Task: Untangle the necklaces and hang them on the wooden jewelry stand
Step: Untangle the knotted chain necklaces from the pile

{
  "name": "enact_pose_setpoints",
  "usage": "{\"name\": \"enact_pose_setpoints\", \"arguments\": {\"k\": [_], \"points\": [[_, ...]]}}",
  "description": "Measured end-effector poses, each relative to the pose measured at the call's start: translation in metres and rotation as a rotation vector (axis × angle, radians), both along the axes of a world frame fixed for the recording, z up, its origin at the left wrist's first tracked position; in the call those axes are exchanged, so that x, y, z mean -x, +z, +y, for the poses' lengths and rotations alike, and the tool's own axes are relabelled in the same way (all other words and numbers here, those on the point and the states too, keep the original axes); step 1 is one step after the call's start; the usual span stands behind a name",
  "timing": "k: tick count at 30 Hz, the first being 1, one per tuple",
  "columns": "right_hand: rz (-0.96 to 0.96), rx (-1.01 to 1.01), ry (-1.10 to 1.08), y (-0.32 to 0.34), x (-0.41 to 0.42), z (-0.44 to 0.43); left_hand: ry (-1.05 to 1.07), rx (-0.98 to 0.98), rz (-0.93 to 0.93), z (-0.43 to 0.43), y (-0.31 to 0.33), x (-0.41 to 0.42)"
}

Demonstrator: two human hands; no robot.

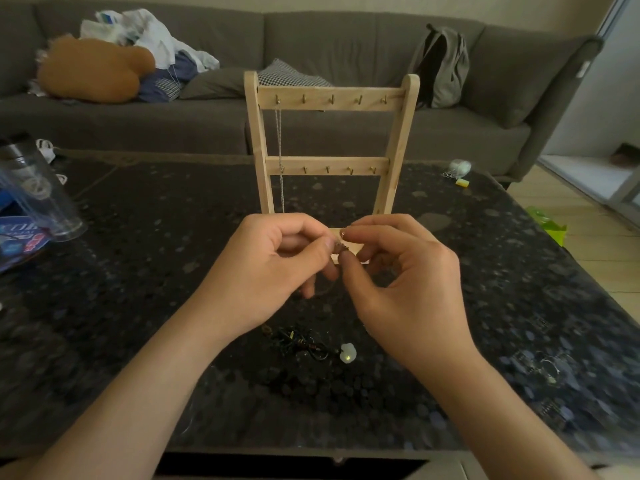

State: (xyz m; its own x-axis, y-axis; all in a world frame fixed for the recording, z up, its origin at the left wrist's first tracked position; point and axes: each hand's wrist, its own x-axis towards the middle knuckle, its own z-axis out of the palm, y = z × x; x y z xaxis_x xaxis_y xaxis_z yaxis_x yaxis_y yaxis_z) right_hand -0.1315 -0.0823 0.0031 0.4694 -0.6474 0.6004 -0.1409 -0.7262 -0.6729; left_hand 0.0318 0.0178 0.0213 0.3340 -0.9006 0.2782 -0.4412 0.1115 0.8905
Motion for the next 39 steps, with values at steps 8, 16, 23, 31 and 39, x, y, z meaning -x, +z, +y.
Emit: {"name": "enact_pose_setpoints", "arguments": {"k": [8,16,23,31,39], "points": [[-0.030,-0.035,0.002,0.001,0.003,-0.001,-0.014,-0.061,0.100,0.000,0.003,0.006],[-0.022,0.026,-0.006,0.003,0.003,0.000,-0.030,-0.097,0.051,0.001,0.003,0.005],[0.031,0.087,0.015,0.004,0.002,0.002,-0.086,-0.129,0.087,0.003,0.005,0.004],[0.102,0.084,0.043,0.004,0.001,0.002,-0.071,-0.208,-0.040,0.002,0.002,-0.001],[0.183,0.020,0.080,0.009,0.002,-0.001,-0.024,-0.325,-0.385,0.005,0.003,-0.008]]}}
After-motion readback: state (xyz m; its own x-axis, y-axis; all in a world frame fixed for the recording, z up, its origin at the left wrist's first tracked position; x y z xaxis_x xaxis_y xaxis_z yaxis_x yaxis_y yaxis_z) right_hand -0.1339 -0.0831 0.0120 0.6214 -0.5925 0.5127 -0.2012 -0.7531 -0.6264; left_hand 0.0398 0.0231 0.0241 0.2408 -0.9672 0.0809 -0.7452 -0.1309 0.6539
